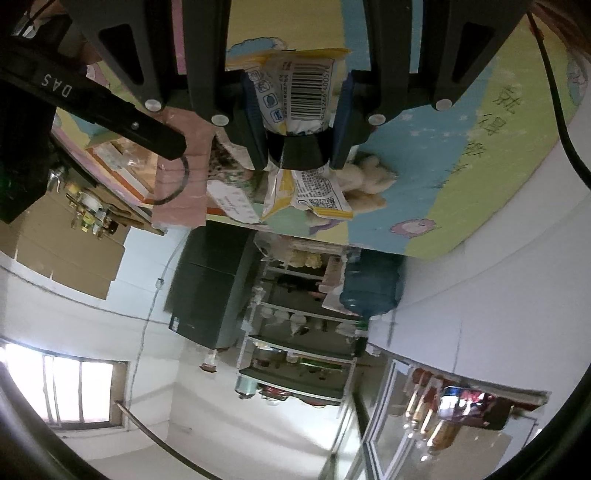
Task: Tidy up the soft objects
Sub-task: 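Carry the snack packet and pink roll over the tray with both tools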
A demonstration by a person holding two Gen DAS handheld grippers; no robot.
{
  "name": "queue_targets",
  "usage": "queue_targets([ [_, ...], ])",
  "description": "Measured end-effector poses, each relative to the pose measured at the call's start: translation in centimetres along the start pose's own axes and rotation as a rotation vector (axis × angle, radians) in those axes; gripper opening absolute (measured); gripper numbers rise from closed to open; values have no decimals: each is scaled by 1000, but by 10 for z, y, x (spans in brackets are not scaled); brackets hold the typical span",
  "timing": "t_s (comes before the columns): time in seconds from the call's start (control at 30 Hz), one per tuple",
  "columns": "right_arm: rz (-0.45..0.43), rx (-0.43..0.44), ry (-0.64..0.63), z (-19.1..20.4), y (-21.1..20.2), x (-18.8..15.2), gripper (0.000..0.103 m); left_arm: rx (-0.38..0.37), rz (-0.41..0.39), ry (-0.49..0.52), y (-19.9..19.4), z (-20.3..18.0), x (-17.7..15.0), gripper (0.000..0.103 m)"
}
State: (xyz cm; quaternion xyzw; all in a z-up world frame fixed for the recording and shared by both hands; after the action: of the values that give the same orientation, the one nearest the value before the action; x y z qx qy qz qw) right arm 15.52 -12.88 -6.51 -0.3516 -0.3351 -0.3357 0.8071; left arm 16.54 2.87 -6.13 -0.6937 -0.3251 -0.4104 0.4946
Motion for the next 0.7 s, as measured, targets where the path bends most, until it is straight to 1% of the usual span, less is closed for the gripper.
queue_targets([
  [0.33, -58, -14, 37, -21, -28, 11, 17, -51, 1, 47, 13, -39, 6, 35],
  [0.7, -118, -64, 78, -55, -59, 24, 17, -129, -4, 103, 31, -83, 20, 35],
])
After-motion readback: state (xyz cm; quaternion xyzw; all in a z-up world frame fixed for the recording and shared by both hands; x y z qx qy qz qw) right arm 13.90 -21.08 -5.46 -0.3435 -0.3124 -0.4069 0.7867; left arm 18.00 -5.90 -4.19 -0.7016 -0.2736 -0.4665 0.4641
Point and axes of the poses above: each gripper's, at about its wrist camera, not at the fingertips, and y roughly the way its jaws point, z to its left, x to its top, the point moved 6 cm from there along y, roughly the way its jaws point, and after that the axes turned 4 degrees about y, right-handed, at the moved point
